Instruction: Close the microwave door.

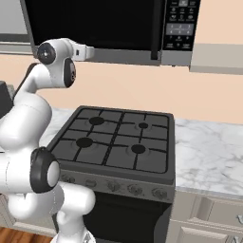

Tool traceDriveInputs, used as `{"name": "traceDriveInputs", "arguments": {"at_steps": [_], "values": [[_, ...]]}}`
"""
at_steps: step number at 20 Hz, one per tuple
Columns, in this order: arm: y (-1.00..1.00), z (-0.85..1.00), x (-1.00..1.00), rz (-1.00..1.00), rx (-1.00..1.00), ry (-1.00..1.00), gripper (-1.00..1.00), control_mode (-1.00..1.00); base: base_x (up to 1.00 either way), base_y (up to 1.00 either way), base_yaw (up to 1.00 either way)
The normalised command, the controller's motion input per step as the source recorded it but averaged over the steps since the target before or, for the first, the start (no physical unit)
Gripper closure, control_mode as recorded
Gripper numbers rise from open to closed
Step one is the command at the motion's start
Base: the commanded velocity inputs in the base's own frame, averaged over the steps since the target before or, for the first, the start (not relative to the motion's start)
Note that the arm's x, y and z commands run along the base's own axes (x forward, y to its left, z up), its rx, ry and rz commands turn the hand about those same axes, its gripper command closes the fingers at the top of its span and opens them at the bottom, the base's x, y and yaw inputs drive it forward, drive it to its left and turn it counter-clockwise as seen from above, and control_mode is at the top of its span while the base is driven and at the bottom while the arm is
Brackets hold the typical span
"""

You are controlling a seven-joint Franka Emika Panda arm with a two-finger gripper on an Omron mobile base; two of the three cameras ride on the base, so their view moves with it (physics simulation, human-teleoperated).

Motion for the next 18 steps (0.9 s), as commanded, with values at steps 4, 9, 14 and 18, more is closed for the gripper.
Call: {"name": "traceDriveInputs", "arguments": {"at_steps": [4, 9, 14, 18], "values": [[-0.01, 0.0, 0.56, 0.0, 0.0, 0.0, -1.0, -1.0, 0.0, 0.0, 0.0], [0.0, 0.0, 0.26, 0.0, 0.0, 0.02, -1.0, -1.0, 0.0, 0.0, 0.0], [-0.01, 0.13, -0.33, 0.0, 0.0, 0.0, -1.0, -1.0, 0.0, 0.0, 0.0], [-0.03, 0.21, -0.97, 0.0, 0.0, -0.05, -1.0, -1.0, 0.0, 0.0, 0.0]]}}
